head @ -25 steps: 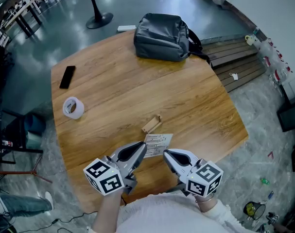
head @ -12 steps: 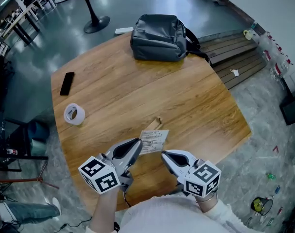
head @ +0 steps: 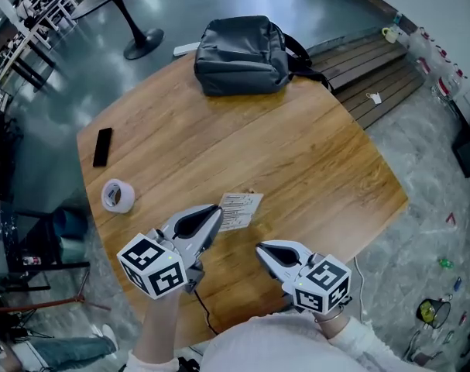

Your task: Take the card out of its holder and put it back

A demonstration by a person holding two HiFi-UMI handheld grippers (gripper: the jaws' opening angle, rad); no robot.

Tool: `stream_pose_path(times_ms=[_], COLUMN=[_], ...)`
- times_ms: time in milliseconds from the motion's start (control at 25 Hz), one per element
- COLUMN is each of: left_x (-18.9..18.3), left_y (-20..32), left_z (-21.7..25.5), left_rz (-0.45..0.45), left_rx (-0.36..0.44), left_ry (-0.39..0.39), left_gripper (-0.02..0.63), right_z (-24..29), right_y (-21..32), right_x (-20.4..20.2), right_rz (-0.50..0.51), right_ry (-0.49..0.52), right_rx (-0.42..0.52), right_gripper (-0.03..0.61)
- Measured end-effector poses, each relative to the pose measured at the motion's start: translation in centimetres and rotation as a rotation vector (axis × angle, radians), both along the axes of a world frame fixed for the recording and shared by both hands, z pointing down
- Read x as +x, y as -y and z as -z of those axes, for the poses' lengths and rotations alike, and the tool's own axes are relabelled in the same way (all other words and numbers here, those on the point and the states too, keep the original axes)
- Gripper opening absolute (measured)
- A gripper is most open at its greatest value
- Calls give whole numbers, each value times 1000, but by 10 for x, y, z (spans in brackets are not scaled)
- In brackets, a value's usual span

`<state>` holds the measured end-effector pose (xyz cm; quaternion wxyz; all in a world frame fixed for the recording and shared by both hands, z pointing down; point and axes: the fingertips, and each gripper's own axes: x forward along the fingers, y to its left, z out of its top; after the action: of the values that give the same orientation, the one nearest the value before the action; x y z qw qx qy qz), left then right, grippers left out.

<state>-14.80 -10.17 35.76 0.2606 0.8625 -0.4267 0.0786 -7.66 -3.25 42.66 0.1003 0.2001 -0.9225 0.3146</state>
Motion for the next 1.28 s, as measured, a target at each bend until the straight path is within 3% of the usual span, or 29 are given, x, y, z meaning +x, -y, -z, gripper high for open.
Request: stream_pose_path(times_ms=[320, 560, 1280], left_x=[-3, -1, -4], left_y=[32, 38, 36], left_z=[-5, -26, -34], left_rz=[-69, -103, -126], left_rx=[-20, -79, -120], left_ry=[120, 197, 285], left_gripper=[20, 20, 20], right_z=[-17, -28, -33], right_y=[0, 2, 6], right_x=[-5, -3, 4], right_rz=[6, -13, -41], right_ry=[9, 10, 30], right_rx=[-61, -89, -109], right_gripper=[0, 0, 0])
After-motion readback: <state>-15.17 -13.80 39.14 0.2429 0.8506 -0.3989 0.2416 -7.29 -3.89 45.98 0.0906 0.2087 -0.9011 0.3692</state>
